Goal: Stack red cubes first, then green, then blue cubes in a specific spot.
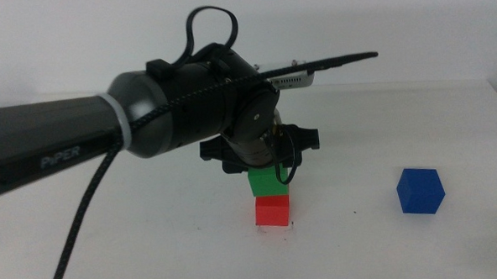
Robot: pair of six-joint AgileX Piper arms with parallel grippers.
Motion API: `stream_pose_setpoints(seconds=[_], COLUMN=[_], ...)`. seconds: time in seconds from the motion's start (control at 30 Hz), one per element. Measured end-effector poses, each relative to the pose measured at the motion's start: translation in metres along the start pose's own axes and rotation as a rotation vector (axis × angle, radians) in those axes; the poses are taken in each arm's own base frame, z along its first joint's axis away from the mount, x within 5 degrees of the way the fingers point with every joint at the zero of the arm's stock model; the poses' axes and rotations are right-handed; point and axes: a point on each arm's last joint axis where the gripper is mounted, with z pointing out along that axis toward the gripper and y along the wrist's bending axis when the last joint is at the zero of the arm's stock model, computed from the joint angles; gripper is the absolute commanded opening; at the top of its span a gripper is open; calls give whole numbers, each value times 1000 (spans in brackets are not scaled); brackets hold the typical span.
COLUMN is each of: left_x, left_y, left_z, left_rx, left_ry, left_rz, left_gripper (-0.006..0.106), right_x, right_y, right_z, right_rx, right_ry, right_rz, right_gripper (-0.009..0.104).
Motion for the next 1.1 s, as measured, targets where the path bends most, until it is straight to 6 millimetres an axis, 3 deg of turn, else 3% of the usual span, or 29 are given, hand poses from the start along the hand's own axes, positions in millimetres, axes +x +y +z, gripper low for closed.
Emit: stream_pose_setpoints(seconds=[0.4, 0.83, 0.97, 1.1], left_x=[4, 4, 5, 5], left_y=[-3, -5, -6, -5], left_z=[24, 32, 31, 32], left_rx=[-1, 5, 9, 3], left_ry=[15, 16, 22, 32], left_rz=[25, 59, 68, 71], left_gripper=[13, 13, 19, 32], right_x=[0, 0, 0, 0], right_y=[0, 0, 0, 0], right_z=[0, 0, 0, 0], right_rx=[0, 0, 0, 0], right_ry=[0, 0, 0, 0], right_rz=[0, 0, 0, 0], right_gripper=[93, 93, 93, 93])
